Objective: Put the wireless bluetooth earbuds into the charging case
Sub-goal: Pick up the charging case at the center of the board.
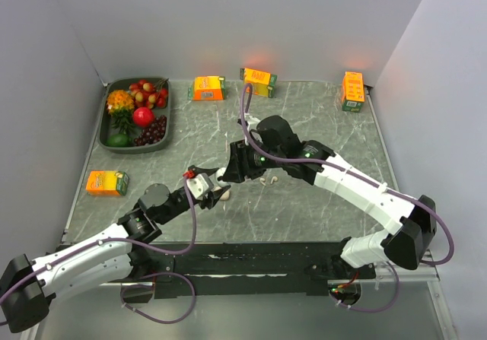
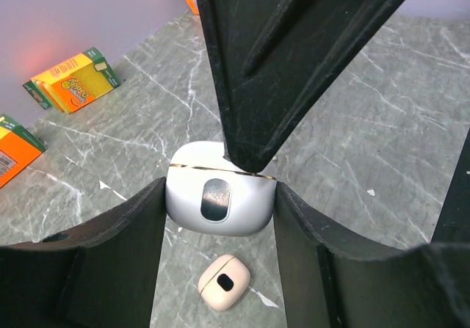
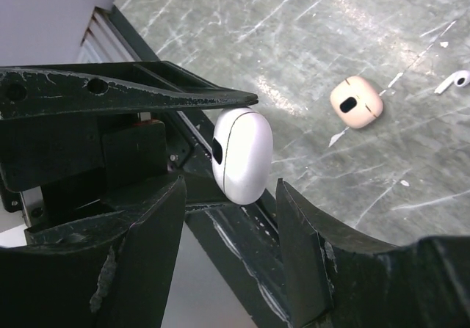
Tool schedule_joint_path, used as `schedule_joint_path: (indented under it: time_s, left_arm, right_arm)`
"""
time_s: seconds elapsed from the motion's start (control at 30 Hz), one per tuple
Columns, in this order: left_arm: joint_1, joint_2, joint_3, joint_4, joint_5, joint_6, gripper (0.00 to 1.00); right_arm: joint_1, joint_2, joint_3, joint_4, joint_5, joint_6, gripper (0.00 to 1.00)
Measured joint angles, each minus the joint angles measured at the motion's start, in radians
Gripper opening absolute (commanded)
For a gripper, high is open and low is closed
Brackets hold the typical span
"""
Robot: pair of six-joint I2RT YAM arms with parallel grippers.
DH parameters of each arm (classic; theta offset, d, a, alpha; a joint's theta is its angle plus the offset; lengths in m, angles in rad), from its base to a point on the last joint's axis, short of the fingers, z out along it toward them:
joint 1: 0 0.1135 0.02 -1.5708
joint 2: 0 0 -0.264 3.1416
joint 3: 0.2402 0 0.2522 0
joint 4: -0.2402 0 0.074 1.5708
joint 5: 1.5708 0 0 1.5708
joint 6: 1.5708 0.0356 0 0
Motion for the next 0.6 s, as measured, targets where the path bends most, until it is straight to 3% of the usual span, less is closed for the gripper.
schedule_joint_path:
  time_s: [0.33,0.43,0.5,0.53,0.6]
  left_arm:
    - [0.0,-0.013,0.0,0.015,0.001,-0.01,0.01]
    - [0.0,-0.013,0.0,0.018,0.001,-0.011,0.01]
    - [0.0,-0.013,0.0,0.018,0.001,-0.014,0.01]
    - [0.0,-0.013,0.0,0.018,0.001,-0.016,0.01]
    - [0.0,-0.012,0.0,0.014,0.0,-0.017,0.01]
  right_arm:
    - [-0.038,0.027,-0.001,0.037,-0.069,0.028,0.58]
    - [-0.039,0.05,-0.001,0.043,-0.092,0.028,0.54]
    - [-0.039,0.063,-0.001,0.044,-0.105,0.027,0.44]
    - [-0.039,0.069,0.0,0.044,-0.11,0.026,0.32]
    - [-0.039,0.079,0.003,0.048,-0.129,0.027,0.2]
